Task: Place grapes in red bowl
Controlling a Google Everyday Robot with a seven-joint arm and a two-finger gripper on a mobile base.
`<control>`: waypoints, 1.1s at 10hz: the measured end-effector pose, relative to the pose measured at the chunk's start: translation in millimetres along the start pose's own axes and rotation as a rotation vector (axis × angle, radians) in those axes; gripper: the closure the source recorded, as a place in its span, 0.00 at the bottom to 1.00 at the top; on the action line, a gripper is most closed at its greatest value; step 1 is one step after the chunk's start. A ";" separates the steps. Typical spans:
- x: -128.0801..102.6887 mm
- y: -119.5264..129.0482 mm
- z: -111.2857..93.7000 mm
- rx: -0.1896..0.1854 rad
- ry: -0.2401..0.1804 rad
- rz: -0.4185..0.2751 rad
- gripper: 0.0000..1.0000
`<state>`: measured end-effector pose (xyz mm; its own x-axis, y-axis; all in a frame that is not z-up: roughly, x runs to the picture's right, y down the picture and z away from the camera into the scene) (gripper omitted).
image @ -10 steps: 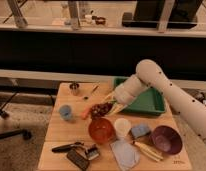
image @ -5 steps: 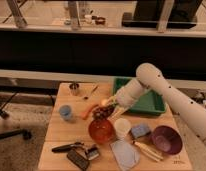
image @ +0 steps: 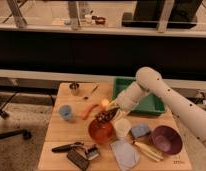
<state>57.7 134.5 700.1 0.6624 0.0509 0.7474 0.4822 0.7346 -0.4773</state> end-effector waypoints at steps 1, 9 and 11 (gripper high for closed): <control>-0.3 3.8 5.5 -0.013 0.005 -0.005 1.00; -5.6 12.6 34.4 -0.068 0.046 -0.035 1.00; -6.1 8.4 38.7 -0.071 0.055 -0.038 1.00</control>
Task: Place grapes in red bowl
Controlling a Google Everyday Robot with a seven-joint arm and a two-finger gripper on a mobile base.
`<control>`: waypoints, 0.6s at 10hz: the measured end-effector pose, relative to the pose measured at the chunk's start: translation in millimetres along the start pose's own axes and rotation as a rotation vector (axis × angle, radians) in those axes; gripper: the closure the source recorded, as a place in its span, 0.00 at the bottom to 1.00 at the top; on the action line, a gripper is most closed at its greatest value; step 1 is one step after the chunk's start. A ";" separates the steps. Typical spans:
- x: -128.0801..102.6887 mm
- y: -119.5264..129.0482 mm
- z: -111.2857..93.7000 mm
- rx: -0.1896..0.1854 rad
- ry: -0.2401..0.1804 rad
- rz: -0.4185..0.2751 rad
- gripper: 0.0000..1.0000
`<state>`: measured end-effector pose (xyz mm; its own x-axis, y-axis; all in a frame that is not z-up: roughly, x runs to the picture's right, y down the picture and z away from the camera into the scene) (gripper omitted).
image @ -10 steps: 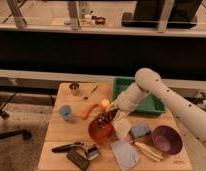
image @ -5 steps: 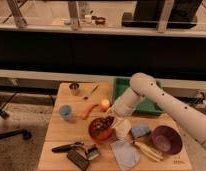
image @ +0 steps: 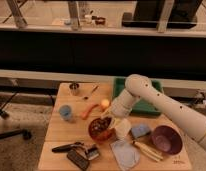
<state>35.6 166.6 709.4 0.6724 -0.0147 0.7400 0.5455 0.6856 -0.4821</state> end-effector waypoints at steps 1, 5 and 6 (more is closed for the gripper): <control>0.6 -1.8 1.1 0.000 0.003 0.002 1.00; 9.0 -3.6 8.2 -0.007 0.005 0.014 1.00; 11.4 -3.0 10.3 -0.010 0.005 0.016 1.00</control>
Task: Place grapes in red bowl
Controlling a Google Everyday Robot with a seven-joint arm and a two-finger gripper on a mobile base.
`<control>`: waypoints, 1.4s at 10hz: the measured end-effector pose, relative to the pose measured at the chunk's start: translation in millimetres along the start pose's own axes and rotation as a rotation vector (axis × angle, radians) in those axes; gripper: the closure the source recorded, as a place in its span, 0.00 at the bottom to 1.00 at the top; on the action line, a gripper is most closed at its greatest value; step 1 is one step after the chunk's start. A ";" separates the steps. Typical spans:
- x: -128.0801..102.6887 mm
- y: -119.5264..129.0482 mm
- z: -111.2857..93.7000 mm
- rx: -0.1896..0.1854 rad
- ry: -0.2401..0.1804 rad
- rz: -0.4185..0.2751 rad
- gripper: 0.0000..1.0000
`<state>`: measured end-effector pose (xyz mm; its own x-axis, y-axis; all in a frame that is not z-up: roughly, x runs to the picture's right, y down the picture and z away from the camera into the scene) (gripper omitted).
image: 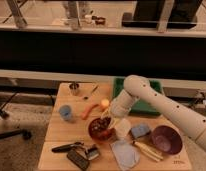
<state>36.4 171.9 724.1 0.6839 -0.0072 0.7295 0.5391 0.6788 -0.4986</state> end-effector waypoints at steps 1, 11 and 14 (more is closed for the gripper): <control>1.9 0.8 2.0 -0.004 0.001 0.002 1.00; 1.4 7.2 18.4 -0.056 -0.001 -0.024 0.61; 0.8 7.2 19.0 -0.063 -0.004 -0.030 0.32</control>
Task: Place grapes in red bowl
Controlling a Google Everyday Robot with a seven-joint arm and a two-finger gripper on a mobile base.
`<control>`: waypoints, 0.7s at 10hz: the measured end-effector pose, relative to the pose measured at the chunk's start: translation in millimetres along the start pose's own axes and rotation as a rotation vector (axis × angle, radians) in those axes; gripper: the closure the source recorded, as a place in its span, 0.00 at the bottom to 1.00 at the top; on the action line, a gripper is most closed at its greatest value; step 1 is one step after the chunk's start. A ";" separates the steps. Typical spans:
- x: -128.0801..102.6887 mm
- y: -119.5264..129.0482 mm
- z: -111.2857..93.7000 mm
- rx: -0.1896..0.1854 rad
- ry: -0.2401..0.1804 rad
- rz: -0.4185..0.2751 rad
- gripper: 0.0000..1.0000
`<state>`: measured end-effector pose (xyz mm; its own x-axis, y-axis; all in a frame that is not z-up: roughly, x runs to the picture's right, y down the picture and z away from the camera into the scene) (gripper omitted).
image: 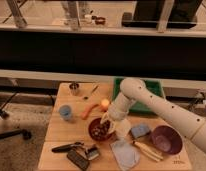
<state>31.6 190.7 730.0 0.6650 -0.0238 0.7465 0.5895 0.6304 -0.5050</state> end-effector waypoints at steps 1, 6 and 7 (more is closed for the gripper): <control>-0.2 0.1 0.0 -0.002 -0.002 -0.002 0.24; 0.4 0.9 -1.1 -0.010 -0.005 -0.003 0.20; -0.3 0.6 -0.8 -0.013 -0.005 -0.004 0.20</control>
<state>32.1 190.5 729.1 0.6600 -0.0223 0.7510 0.5981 0.6205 -0.5072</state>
